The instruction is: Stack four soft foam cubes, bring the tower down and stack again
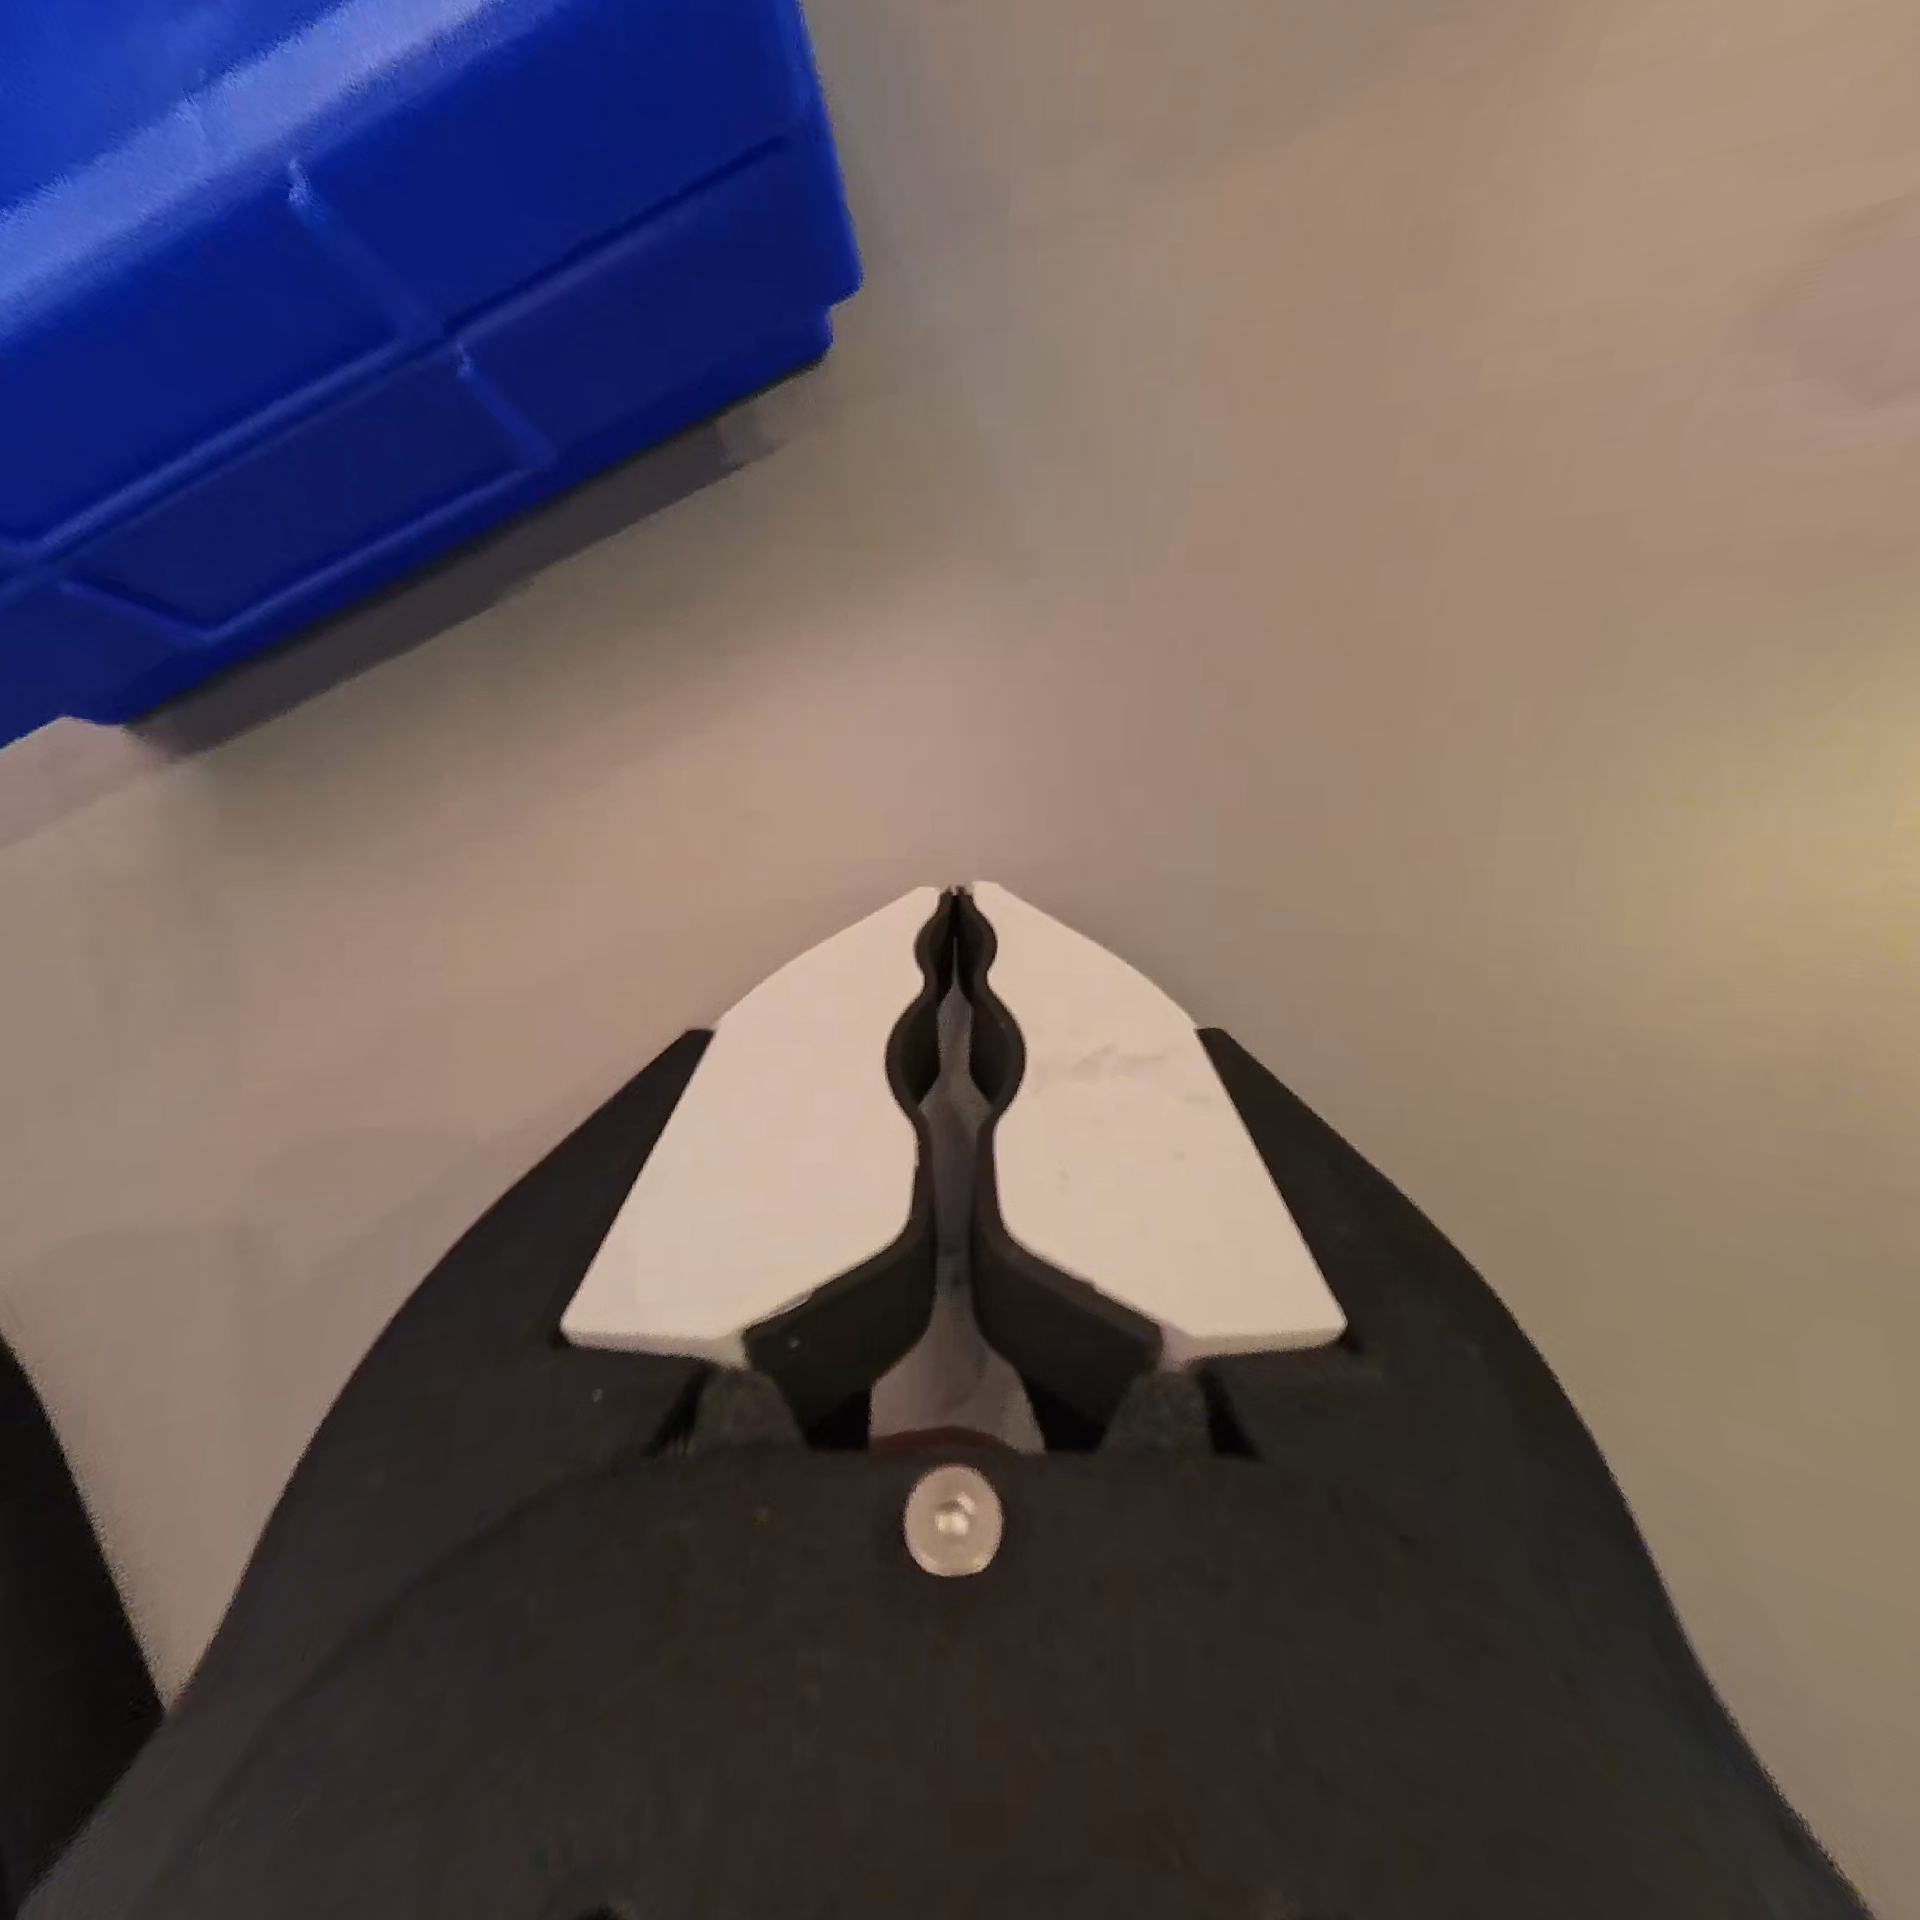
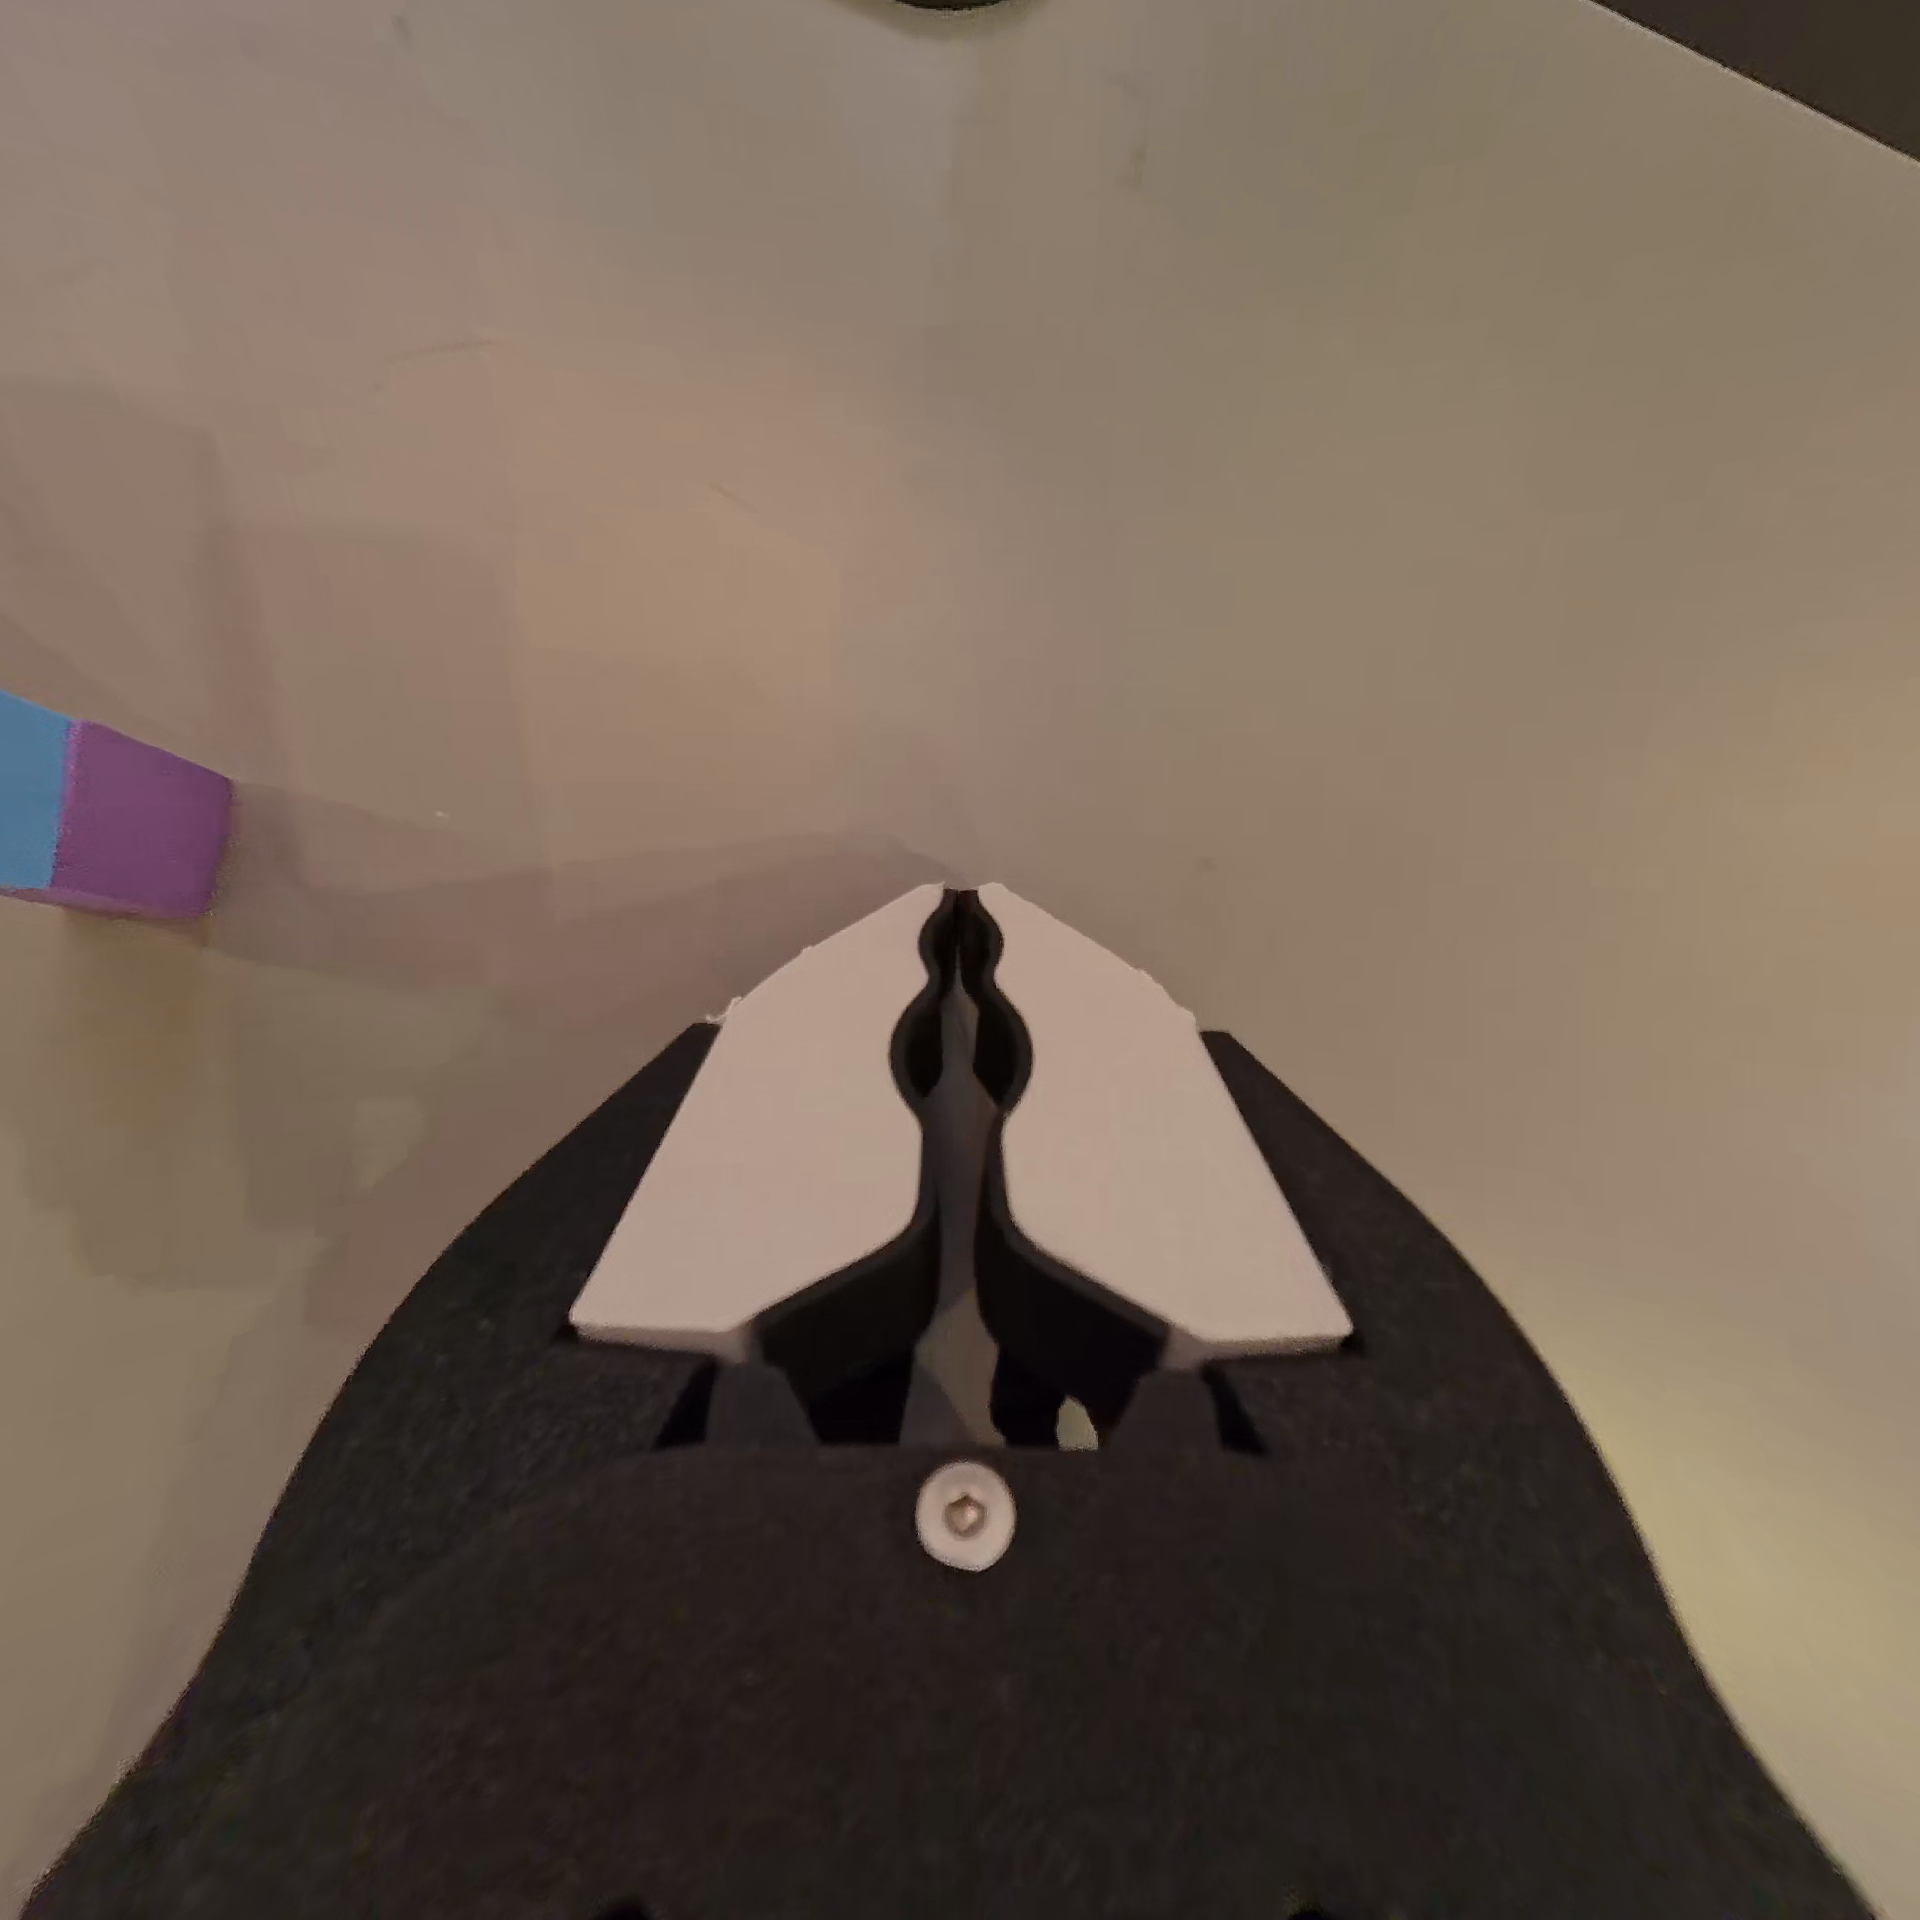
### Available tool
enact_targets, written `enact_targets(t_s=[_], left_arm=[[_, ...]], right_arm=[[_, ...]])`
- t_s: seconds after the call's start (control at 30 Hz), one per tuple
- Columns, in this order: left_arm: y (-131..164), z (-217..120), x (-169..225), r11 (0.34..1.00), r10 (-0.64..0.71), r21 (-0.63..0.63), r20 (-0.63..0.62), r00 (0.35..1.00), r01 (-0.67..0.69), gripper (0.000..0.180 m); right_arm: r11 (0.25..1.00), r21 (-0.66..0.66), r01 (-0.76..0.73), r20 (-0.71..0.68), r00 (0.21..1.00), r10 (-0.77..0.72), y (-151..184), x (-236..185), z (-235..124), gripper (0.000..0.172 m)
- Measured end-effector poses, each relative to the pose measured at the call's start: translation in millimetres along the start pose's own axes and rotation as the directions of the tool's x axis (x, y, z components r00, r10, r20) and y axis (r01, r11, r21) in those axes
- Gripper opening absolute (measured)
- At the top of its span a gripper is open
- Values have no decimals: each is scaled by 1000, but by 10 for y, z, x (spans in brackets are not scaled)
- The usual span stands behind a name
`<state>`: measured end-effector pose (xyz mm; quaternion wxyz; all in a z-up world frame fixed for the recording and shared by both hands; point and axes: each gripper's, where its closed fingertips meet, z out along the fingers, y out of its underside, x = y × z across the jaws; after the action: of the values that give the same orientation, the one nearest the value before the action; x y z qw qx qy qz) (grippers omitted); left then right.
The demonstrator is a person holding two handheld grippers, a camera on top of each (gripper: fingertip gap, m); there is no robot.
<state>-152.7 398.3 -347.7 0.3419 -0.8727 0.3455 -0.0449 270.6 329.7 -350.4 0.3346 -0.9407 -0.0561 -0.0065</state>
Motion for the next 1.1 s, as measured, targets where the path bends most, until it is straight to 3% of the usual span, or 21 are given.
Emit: enact_targets(t_s=[0.17, 0.73, 0.9, 1.1], left_arm=[[68, 29, -131, 996, -87, -4, -20, 996, 87, 0], [-42, 128, -163, 993, -107, 41, -43, 993, 108, 0], [-45, 125, -160, 981, -182, 39, -131, 975, 188, 0], [-48, 124, -160, 979, -195, 37, -153, 969, 203, 0]], right_arm=[[998, -12, -70, 2, 998, 70, 33, 82, -17, 0], [981, -69, -181, 15, 983, 183, 120, 118, -78, 0], [978, -129, -166, 69, 982, 176, -69, -342, 51, 0], [982, -180, 56, 268, 964, -5, -389, -1714, 227, 0]])
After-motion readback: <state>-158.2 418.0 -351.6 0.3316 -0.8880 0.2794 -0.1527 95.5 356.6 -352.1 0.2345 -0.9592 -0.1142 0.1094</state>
